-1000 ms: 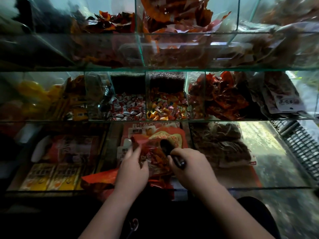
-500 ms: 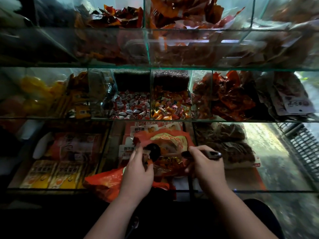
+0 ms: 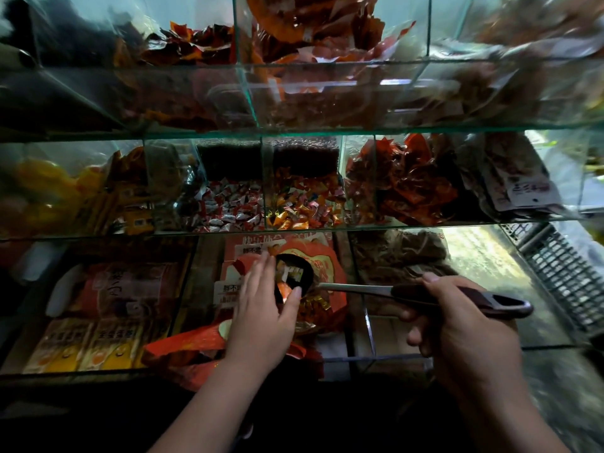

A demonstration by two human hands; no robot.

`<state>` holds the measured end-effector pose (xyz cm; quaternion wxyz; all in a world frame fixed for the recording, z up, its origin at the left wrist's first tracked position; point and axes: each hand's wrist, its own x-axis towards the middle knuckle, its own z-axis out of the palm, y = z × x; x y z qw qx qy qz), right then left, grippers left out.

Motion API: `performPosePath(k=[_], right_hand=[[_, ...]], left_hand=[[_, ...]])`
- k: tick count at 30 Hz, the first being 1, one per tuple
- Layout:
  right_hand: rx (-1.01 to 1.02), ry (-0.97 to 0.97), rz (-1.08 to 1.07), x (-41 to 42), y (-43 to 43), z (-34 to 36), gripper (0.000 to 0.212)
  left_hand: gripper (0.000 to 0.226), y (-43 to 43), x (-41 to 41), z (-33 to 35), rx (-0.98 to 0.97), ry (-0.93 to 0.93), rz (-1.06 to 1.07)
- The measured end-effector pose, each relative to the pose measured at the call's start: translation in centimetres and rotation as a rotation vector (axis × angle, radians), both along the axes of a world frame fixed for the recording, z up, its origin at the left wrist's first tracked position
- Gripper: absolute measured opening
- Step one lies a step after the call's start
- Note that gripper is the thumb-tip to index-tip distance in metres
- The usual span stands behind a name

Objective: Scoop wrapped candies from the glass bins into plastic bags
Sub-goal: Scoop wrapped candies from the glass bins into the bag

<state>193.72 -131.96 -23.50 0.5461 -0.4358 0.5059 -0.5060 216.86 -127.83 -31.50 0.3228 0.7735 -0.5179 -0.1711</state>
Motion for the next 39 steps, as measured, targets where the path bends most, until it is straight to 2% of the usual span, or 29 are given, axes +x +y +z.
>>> performPosePath(k=[3,11,15,18,20,22,25,27,29,31,35,37,38,39], right_hand=[[-0.016,0.009,-0.006,-0.6,0.4,0.2,0.027],[-0.089,0.026,-0.049,-0.8,0.9,1.1,0.037],[-0.117,-0.029,-0.087,0.2,-0.4,1.9,0.027],[-0.114,-0.071,-0.067,1.8,-2.3,2.9,0.031],[-0.208,-0.046,-0.049,3.3,-3.5,3.2,0.017],[-0.382,0.06,-0.017,5.1,-4.7,3.2,0.008],[-0.723,0.539,0.159,6.9,-6.6,2.2,0.017],[-0.79,0.792,0.282,6.9,-7.1,1.6,0.028],[-0.811,0.86,0.321,6.2,-6.7,1.5,0.031],[-0.859,0.834,0.303,5.0,-5.6,1.7,0.03],[-0.896,0.59,0.194,2.8,-2.3,3.5,0.018],[-0.803,0.596,0.313,1.5,-1.1,3.0,0.024],[-0.686,0.605,0.368,1.4,-0.7,2.6,0.032],[-0.676,0.641,0.417,1.3,0.2,3.2,0.042]], left_hand=[[0.073,-0.9,-0.5,0.0,0.068,-0.039,-0.035],[0.068,-1.9,-1.5,0.9,-0.014,-0.149,-0.076],[0.06,-4.7,-0.4,2.5,-0.09,-0.189,-0.099],[0.063,-7.9,1.0,4.3,-0.075,-0.182,-0.102],[0.069,-9.3,1.9,5.0,-0.041,-0.177,-0.068],[0.073,-9.9,2.5,5.3,-0.032,-0.156,-0.01],[0.076,-9.3,2.9,5.0,-0.011,-0.125,0.045],[0.076,-8.5,3.0,4.5,-0.012,-0.109,0.041],[0.074,-7.5,3.1,4.1,-0.027,-0.088,0.053],[0.07,-6.5,3.3,3.8,-0.039,-0.097,0.086],[0.053,-3.5,3.4,2.7,-0.085,-0.049,0.163],[0.047,-2.1,3.3,1.9,-0.063,-0.006,0.189],[0.048,-1.6,3.1,1.5,-0.032,0.021,0.196],[0.052,-1.1,3.0,1.2,0.006,0.052,0.197]])
